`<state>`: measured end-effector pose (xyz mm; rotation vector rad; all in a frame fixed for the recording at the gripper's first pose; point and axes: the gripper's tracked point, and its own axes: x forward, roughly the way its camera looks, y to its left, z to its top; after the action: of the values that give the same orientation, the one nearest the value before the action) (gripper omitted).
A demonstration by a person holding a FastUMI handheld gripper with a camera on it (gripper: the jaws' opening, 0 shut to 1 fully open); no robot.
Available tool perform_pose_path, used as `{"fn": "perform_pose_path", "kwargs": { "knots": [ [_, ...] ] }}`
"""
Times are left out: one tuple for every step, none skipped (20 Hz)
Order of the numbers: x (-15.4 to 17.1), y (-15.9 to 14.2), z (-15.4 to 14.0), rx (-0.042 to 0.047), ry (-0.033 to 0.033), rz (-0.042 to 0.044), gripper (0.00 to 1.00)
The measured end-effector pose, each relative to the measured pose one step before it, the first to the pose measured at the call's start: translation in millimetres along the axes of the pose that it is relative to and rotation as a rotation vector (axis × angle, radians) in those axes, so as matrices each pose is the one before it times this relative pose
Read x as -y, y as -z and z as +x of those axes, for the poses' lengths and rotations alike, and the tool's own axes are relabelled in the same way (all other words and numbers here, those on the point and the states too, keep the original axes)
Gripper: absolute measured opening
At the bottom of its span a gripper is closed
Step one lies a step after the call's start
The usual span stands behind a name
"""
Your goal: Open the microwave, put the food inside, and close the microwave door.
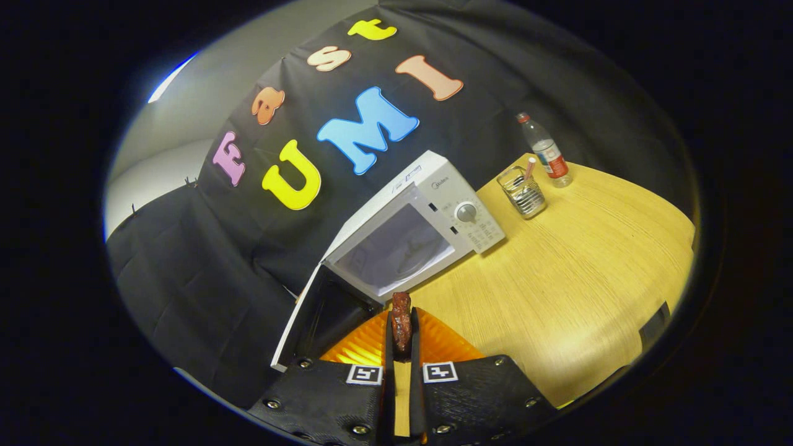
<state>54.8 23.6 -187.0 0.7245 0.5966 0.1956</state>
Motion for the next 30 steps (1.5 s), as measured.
{"fn": "perform_pose_path", "kwargs": {
  "knots": [
    [-4.54,-3.01,11.72,-0.00229,-0.01152,0.00535,0.09],
    [-3.46,-1.69,10.73,-0.00340,-0.00735,0.00369,0.09],
    [-3.15,-1.48,11.57,-0.00224,-0.00616,0.00255,0.09],
    [-2.29,-1.46,11.52,-0.00435,-0.00562,0.00266,0.09],
    [-2.57,0.76,10.92,-0.00541,-0.00721,0.00348,0.09],
    [-2.29,-0.49,10.76,-0.00411,-0.00698,0.00236,0.09],
    [-1.48,-0.14,8.95,-0.00434,-0.00421,0.00032,0.09],
    [-0.56,-0.37,8.81,-0.00019,-0.00048,-0.00168,0.09],
    [0.32,-0.97,9.09,-0.00073,0.00305,-0.00146,0.09],
    [0.14,-0.77,8.01,-0.00118,0.00153,0.00077,0.09],
    [-0.12,-1.83,8.06,0.00151,0.00031,0.00127,0.09],
    [0.19,-1.43,7.89,0.00220,0.00154,0.00017,0.09],
    [1.71,-0.92,6.82,0.00398,0.00331,-0.00142,0.09],
    [0.86,-1.09,7.77,0.00490,0.00483,-0.00237,0.09],
    [1.50,-0.94,8.20,0.00432,0.00454,-0.00756,0.09],
    [1.11,-0.69,6.80,0.00598,0.00709,-0.00585,0.09],
    [1.54,0.53,8.47,0.00187,0.00512,-0.00253,0.09],
    [0.24,0.04,9.00,0.00058,0.00135,0.00106,0.09],
    [0.36,0.88,8.20,0.00167,0.00181,0.00103,0.09],
    [0.90,1.79,7.98,0.00355,0.00622,-0.00787,0.09],
    [1.94,-1.31,9.17,0.01097,0.01000,-0.01389,0.09],
    [-0.07,0.41,8.70,0.00943,0.00480,-0.01323,0.09],
    [-1.48,0.53,9.65,0.00542,-0.00258,-0.01145,0.09],
    [-2.55,1.10,8.69,0.00504,-0.00358,-0.01125,0.09],
    [-2.23,0.69,9.79,0.00641,-0.00431,-0.01559,0.09],
    [-2.78,-0.70,10.12,0.01292,-0.00376,-0.01775,0.09],
    [-0.62,-0.64,10.26,0.01294,0.00058,-0.01004,0.09],
    [-0.59,0.84,10.13,0.00851,0.00192,-0.00846,0.09],
    [-0.58,0.72,10.01,0.00971,0.00066,-0.00473,0.09],
    [-0.60,-0.32,9.21,0.00997,0.00035,0.00228,0.09]
  ]
}}
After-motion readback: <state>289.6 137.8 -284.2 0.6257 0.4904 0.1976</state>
